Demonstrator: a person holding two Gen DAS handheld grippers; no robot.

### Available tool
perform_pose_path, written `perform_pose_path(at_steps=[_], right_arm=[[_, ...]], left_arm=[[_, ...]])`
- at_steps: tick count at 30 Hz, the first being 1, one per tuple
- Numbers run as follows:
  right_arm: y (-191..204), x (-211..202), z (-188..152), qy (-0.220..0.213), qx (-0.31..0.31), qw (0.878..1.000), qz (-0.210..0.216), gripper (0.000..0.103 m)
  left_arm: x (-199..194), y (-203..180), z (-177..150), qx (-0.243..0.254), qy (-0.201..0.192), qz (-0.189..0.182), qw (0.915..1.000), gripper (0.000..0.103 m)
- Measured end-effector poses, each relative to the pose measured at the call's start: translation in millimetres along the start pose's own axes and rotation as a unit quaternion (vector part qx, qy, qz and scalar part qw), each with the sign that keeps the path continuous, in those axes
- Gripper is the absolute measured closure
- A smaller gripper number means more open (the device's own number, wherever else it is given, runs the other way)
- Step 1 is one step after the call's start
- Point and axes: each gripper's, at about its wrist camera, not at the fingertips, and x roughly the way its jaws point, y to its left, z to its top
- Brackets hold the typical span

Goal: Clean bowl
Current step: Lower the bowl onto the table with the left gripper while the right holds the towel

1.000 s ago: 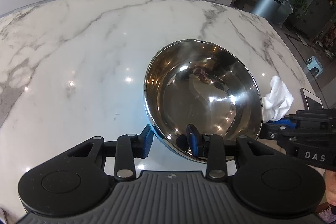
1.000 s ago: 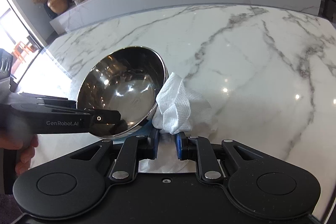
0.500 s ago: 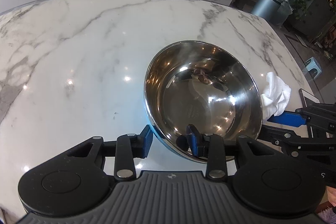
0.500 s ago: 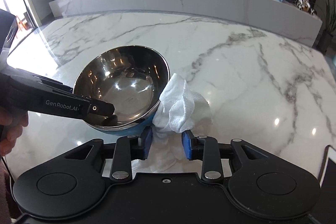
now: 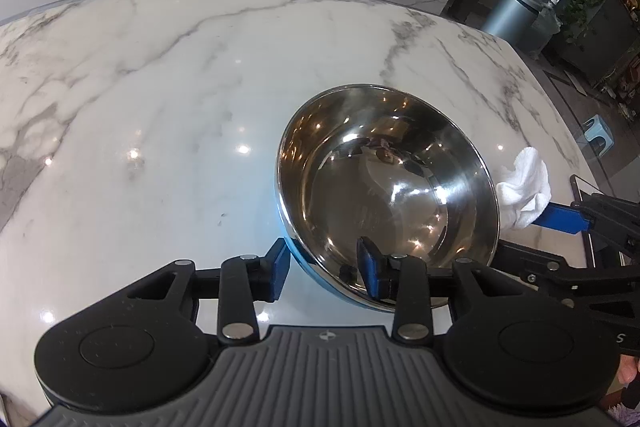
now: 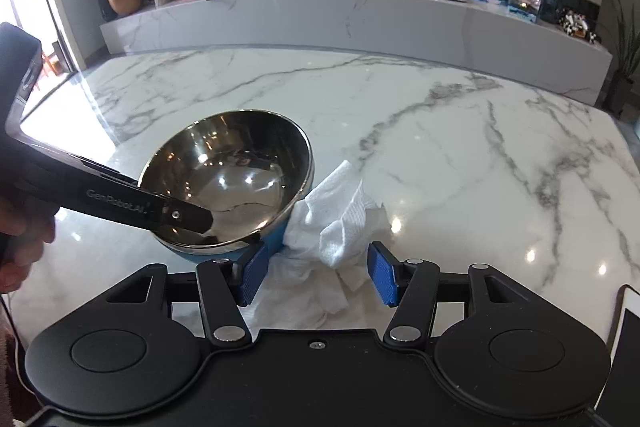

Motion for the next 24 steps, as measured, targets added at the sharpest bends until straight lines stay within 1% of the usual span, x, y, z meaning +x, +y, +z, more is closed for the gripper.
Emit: perform_pose_path(at_steps=[3,5,6,9,11,14,17,19,20,22,24], right_arm=[[4,8,-2,0.013,-0.006,1.0,0.019,0.051],[5,13,-4,0.021,-0.006,0.999,0.025,0.063],[5,15,-4,0.026,-0.004,0.999,0.028,0.075],[2,17,-5,0.031,0.009,0.999,0.037,0.08],[1,17,-4,0.036,0.01,0.999,0.039,0.081],[4,16,-5,0.039,0.001,0.999,0.034,0.081],[8,15,-6,0.039,-0.009,0.999,0.029,0.081],[8,15,-6,0.041,-0.009,0.999,0.028,0.081],[8,15,-6,0.041,-0.01,0.999,0.027,0.081],[9,15,-6,0.042,-0.014,0.999,0.025,0.081],[10,15,-6,0.042,-0.017,0.999,0.024,0.081]], left_arm=[[0,2,0,-0.004,-0.002,-0.001,1.0,0.069],[0,3,0,-0.008,-0.003,-0.002,1.0,0.069],[0,3,0,-0.009,-0.004,-0.001,1.0,0.069],[-1,4,0,-0.015,-0.007,-0.002,0.9999,0.069],[-3,7,1,-0.023,-0.015,-0.002,0.9996,0.066],[-7,11,3,-0.031,-0.026,0.002,0.9992,0.065],[-10,11,3,-0.023,-0.025,0.013,0.9993,0.065],[-10,8,3,-0.008,-0.024,0.025,0.9994,0.065],[-10,8,3,-0.003,-0.023,0.025,0.9994,0.065],[-11,7,3,0.004,-0.019,0.018,0.9997,0.066],[-10,7,3,0.009,-0.018,0.012,0.9997,0.072]])
